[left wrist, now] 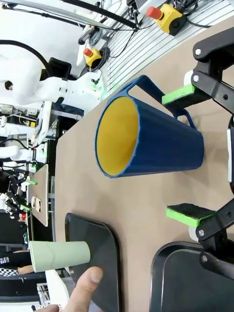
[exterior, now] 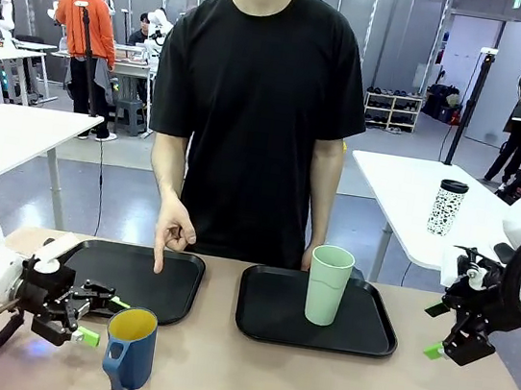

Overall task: Sort and store the cups by type.
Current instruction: Pick up the Handle plastic cup and place it into the empty Flat Tray.

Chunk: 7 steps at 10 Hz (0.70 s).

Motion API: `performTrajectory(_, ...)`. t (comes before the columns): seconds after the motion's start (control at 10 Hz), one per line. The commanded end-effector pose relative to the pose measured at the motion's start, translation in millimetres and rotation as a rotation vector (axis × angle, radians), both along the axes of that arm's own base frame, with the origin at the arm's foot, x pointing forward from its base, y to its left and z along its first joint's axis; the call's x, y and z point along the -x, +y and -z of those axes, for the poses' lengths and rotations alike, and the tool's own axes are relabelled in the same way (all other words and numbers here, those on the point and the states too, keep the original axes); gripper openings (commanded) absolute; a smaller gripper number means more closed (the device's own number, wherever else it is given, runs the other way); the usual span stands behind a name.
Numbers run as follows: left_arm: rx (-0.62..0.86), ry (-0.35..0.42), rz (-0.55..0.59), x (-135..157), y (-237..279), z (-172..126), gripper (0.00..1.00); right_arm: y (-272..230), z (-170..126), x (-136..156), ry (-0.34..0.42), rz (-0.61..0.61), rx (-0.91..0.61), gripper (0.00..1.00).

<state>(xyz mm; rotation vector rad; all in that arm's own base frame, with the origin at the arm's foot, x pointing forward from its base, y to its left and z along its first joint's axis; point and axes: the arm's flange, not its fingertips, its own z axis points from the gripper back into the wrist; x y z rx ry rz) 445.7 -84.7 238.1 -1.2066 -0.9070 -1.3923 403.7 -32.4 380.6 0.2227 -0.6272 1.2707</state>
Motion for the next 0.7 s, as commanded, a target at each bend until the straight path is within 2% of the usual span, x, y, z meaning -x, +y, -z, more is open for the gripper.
performTrajectory(0.0, 0.013, -0.020, 0.036, -3.5, -6.4, 5.1, 1.00, 0.7, 0.9, 0.0, -0.007, 0.004, 0.010, 1.00)
performTrajectory(0.6, 0.037, -0.022, 0.093, 2.7, -26.8, 19.2, 1.00, 0.7, 0.9, 0.0, -0.007, 0.004, 0.010, 1.00)
